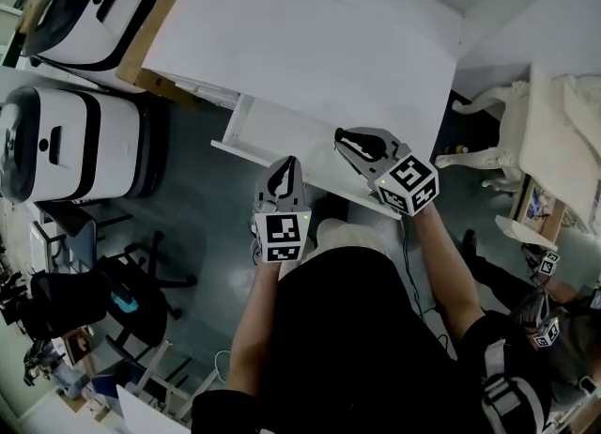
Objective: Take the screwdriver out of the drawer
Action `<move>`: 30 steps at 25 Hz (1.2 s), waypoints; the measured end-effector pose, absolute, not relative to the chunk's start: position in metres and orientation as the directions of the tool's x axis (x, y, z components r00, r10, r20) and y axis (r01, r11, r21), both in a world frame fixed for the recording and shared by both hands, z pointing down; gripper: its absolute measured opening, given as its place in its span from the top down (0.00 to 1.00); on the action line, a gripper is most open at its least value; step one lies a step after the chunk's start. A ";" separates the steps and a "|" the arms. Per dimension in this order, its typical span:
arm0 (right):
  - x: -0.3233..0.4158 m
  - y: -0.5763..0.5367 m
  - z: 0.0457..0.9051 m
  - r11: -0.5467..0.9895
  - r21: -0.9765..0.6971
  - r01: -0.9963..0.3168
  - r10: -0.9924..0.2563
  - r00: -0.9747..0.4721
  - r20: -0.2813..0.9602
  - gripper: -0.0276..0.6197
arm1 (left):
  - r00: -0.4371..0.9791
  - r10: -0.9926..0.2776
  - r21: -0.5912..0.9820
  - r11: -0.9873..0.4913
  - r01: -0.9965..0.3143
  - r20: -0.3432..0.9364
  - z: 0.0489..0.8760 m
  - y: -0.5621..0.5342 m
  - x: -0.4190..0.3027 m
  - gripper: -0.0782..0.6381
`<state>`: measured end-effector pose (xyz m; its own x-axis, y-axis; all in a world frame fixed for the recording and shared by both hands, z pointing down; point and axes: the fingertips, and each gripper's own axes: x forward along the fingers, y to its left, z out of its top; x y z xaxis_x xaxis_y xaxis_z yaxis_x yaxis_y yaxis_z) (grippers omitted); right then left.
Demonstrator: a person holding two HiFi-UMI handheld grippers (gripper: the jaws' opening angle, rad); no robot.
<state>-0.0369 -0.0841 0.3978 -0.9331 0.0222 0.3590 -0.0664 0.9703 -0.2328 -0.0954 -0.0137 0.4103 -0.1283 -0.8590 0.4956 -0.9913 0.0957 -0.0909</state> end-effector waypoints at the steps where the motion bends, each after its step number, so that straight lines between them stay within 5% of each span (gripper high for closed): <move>1: -0.035 -0.086 0.388 0.970 -0.228 -0.079 0.004 -0.940 0.341 0.83 | -0.129 -0.866 -0.088 0.099 -0.991 0.483 0.405 -0.016 -0.095 0.86; 15: -0.010 -0.097 0.294 0.947 -0.264 -0.182 -0.150 -0.979 0.135 0.83 | -0.125 -0.933 -0.013 0.129 -0.992 0.339 0.347 -0.027 -0.095 0.86; 30: 0.001 -0.096 0.282 0.933 -0.311 -0.179 -0.155 -0.983 0.102 0.84 | -0.113 -0.943 0.044 0.134 -0.990 0.314 0.335 -0.031 -0.093 0.86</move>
